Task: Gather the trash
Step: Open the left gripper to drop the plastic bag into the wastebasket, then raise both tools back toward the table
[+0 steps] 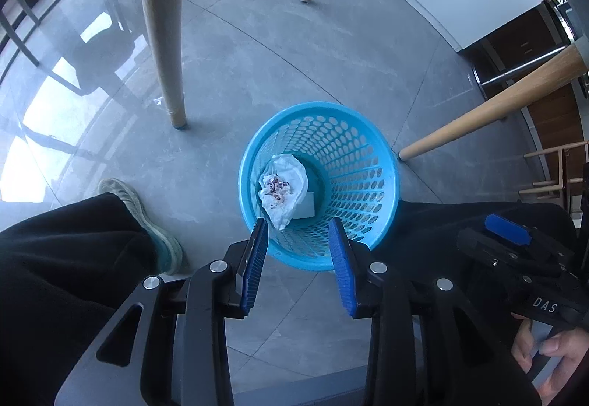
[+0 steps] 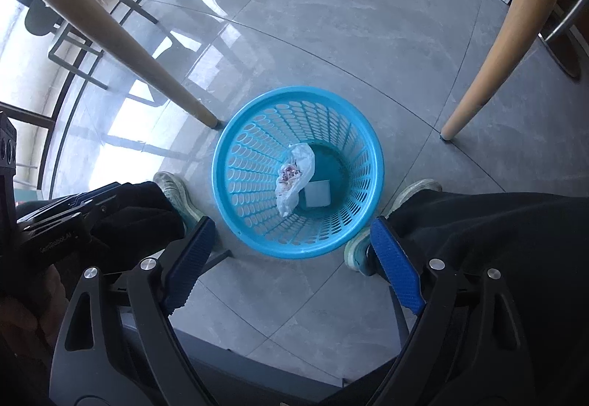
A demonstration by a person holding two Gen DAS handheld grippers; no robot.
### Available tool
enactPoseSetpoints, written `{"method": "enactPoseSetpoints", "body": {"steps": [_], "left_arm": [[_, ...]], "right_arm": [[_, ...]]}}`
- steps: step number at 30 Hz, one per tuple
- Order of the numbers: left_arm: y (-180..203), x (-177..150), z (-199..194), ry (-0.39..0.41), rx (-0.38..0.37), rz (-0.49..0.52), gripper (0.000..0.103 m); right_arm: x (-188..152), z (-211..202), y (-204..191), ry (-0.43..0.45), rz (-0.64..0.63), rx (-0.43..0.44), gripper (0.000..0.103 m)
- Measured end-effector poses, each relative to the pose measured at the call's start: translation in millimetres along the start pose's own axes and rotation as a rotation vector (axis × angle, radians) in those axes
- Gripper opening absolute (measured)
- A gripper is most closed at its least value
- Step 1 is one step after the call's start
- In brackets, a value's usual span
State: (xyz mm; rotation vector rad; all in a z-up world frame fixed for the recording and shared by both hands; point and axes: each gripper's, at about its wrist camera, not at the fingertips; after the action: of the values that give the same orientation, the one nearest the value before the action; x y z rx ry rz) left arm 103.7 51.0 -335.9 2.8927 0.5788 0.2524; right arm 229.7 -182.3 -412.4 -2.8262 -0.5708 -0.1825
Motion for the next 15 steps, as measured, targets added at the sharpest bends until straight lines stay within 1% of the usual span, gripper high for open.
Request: {"method": "enactPoseSetpoints", "body": {"steps": [2,4,6,8,10,12,15], "left_arm": [[3.6,-6.4,-11.7,0.024,0.044,0.025,0.042],[7.1,-11.9,-21.9,0.043,0.066,0.039,0.044],[9.6,-17.5,-31.3,0.055,0.073,0.051,0.046],[12.0,-22.5,-41.4,0.08,0.084,0.077,0.054],[14.9,-29.6,-50.8,0.108,0.1,0.103,0.056],[15.9,-35.7,-59.4,0.132,0.114,0.119,0.059],[17.0,-41.6,-74.6,0.155,0.109,0.132,0.062]], "right_arm": [[-6.5,-13.1,-2.4,0.015,-0.015,-0.001,0.086],[-12.6,-25.0,-3.2,0.028,-0.031,0.0,0.089],[-20.6,-37.1,-5.6,0.041,-0.048,0.003,0.089],[-29.3,-48.9,-10.1,0.061,-0.074,-0.001,0.091],[-35.2,-62.0,-12.5,0.08,-0.087,0.006,0.094],[-43.7,-72.2,-13.8,0.092,-0.104,0.006,0.094],[-55.4,-89.3,-14.0,0.118,-0.122,0.016,0.094]]}}
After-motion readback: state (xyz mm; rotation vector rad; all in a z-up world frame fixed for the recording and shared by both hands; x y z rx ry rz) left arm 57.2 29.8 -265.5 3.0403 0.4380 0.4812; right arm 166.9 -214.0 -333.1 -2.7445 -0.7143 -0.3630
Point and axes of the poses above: each gripper's, at about its wrist camera, not at the fingertips, and z roughly the way its jaws point, y to its right, x to its top, and after that the axes turned 3 degrees about x, right-handed
